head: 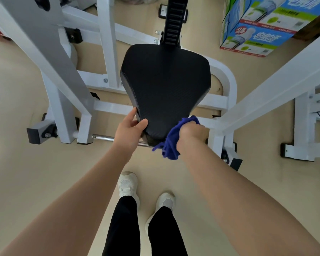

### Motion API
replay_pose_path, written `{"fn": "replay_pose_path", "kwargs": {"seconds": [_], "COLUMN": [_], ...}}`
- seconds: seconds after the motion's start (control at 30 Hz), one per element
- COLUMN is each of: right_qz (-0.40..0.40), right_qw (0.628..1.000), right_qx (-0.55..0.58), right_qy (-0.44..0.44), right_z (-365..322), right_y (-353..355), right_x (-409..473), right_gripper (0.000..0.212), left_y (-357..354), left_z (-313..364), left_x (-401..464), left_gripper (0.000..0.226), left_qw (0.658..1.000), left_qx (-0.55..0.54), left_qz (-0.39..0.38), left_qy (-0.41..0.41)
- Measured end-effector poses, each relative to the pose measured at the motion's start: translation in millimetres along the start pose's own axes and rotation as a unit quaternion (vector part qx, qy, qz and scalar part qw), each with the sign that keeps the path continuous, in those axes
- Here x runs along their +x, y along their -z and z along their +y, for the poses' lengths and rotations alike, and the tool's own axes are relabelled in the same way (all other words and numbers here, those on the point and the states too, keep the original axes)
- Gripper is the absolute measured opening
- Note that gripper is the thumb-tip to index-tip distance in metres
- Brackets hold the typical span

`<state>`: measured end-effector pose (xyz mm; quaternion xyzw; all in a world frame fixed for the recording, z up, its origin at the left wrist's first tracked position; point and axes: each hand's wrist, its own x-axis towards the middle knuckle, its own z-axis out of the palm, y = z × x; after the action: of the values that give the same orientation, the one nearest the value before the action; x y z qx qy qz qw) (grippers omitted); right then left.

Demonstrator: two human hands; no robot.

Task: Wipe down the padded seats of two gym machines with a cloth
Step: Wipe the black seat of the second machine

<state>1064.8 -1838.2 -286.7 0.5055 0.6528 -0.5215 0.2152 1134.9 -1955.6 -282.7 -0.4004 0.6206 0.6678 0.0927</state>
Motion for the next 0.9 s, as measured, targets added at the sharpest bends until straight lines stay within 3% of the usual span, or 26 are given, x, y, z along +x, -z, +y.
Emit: {"fn": "replay_pose_path", "kwargs": {"seconds": [0.1, 0.17, 0.3, 0.37, 0.47, 0.6, 0.73, 0.9], "right_qz": [-0.054, -0.056, -0.046, -0.036, -0.007, 0.006, 0.012, -0.057], "right_qw": [0.997, 0.996, 0.984, 0.99, 0.995, 0.993, 0.977, 0.971], "right_qx": [0.053, -0.04, -0.113, -0.081, 0.068, 0.003, -0.113, -0.19], "right_qy": [-0.013, 0.054, 0.126, 0.112, 0.076, 0.12, 0.183, 0.132], "right_z": [-25.8, -27.1, 3.5, -13.3, -56.3, -84.2, -62.2, -44.8], "right_y": [2.5, 3.4, 12.8, 2.0, -16.3, -17.5, -7.0, 16.9], "right_x": [9.9, 7.0, 13.1, 27.7, 66.9, 98.1, 70.8, 10.0], "right_gripper": [0.029, 0.031, 0.028, 0.02, 0.022, 0.028, 0.029, 0.016], "left_y": [3.7, 9.4, 12.8, 11.2, 15.4, 14.0, 11.4, 14.4], "left_z": [3.4, 5.3, 16.2, 18.6, 14.8, 15.6, 24.2, 49.9], "left_x": [-0.4, 4.3, 21.7, 30.1, 40.2, 48.3, 49.8, 46.6], "left_gripper": [0.051, 0.048, 0.011, 0.012, 0.015, 0.018, 0.022, 0.008], "left_qw": [1.0, 0.998, 0.997, 0.997, 0.998, 0.998, 0.997, 0.987], "left_qx": [0.0, 0.004, 0.039, 0.02, 0.034, 0.008, 0.018, 0.129], "left_qz": [-0.01, -0.014, 0.034, 0.06, 0.058, 0.061, 0.055, 0.031], "left_qy": [0.028, 0.054, 0.049, 0.039, 0.021, 0.031, 0.055, 0.088]}}
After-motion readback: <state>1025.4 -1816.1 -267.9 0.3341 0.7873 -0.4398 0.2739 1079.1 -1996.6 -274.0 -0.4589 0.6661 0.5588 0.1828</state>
